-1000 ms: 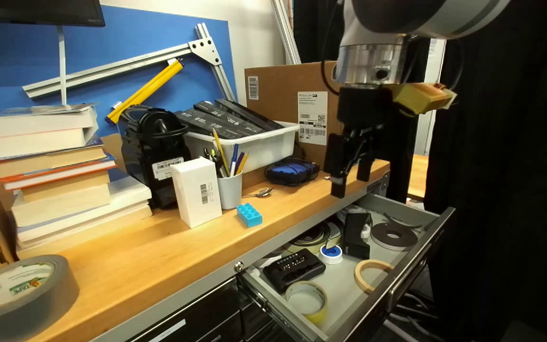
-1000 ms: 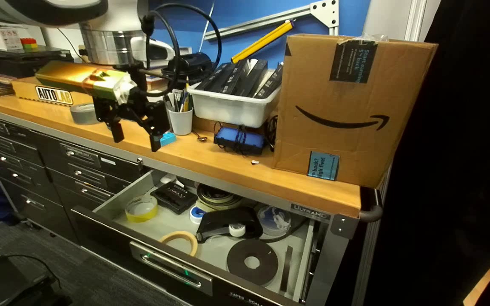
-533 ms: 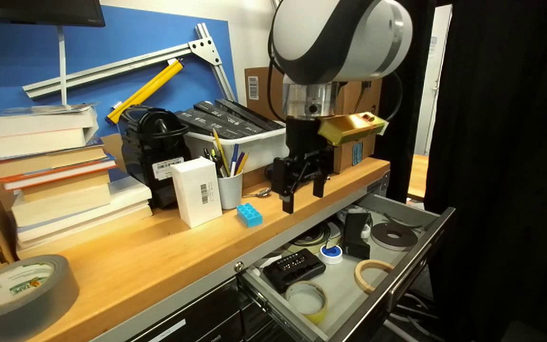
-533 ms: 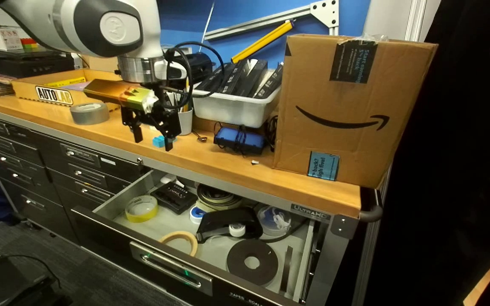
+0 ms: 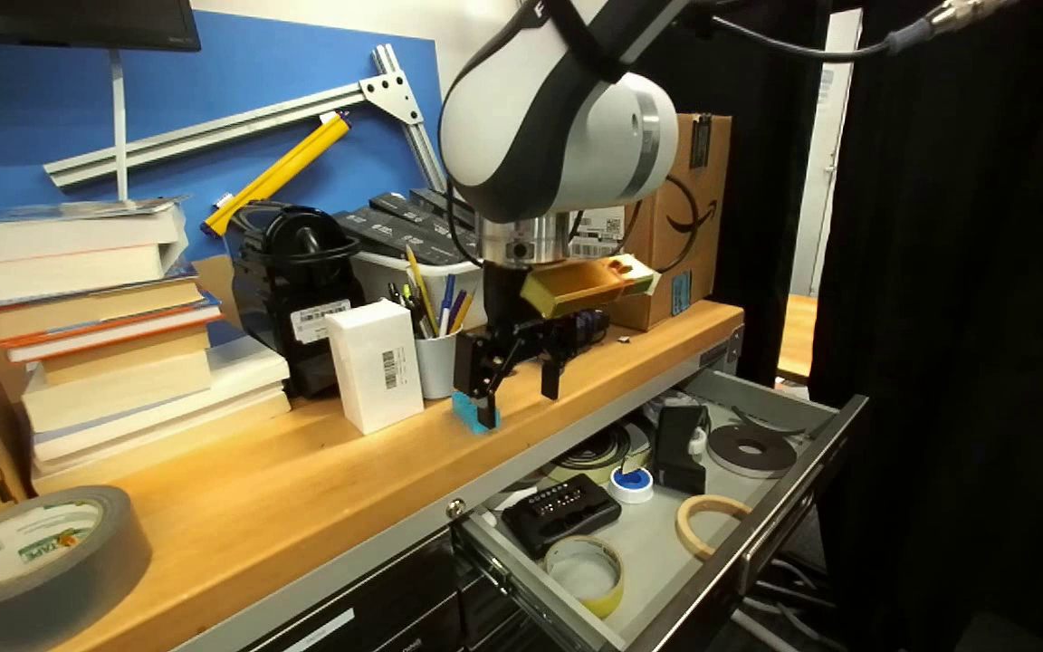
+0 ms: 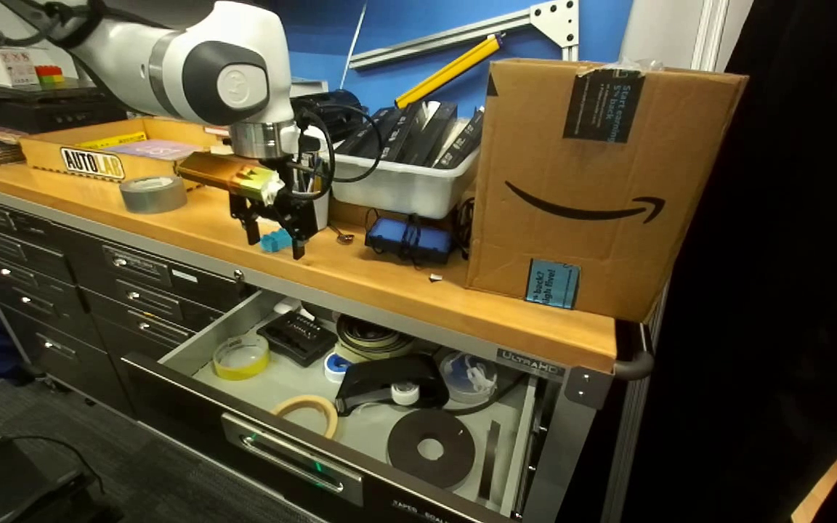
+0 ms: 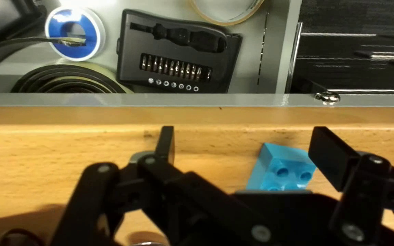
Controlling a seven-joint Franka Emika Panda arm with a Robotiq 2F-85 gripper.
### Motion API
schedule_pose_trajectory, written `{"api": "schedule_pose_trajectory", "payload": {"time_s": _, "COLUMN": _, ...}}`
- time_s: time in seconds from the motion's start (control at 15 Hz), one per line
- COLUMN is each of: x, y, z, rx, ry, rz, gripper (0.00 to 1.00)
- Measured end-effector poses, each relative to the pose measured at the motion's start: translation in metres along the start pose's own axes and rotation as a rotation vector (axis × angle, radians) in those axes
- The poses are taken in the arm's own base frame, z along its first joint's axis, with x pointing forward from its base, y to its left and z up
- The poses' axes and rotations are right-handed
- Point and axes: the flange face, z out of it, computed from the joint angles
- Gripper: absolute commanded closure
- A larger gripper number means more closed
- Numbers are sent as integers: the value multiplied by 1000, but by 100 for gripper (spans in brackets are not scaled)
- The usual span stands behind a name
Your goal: Place the blue block inside the open drawer then push the drawer closed
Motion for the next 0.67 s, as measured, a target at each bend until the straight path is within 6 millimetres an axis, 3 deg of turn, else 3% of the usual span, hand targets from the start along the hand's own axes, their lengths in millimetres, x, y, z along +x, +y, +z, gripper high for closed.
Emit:
{"api": "schedule_pose_trajectory", "payload": {"time_s": 0.2, "x": 10, "y": -13, "z": 13, "rx": 7, "ry": -19, "rz": -22, "gripper": 0}}
{"api": "schedule_pose_trajectory", "payload": {"time_s": 0.4, "x": 15, "y": -17, "z": 13, "rx": 7, "ry": -20, "rz": -24, "gripper": 0}}
{"api": "schedule_pose_trajectory", "payload": {"time_s": 0.47, "x": 16, "y": -19, "z": 13, "rx": 3, "ry": -15, "rz": -20, "gripper": 23}}
{"api": "schedule_pose_trajectory", "payload": {"time_s": 0.53, "x": 17, "y": -21, "z": 13, "rx": -2, "ry": -11, "rz": -14, "gripper": 26}}
{"api": "schedule_pose_trajectory", "payload": {"time_s": 0.67, "x": 19, "y": -25, "z": 12, "rx": -18, "ry": -5, "rz": -5, "gripper": 41}}
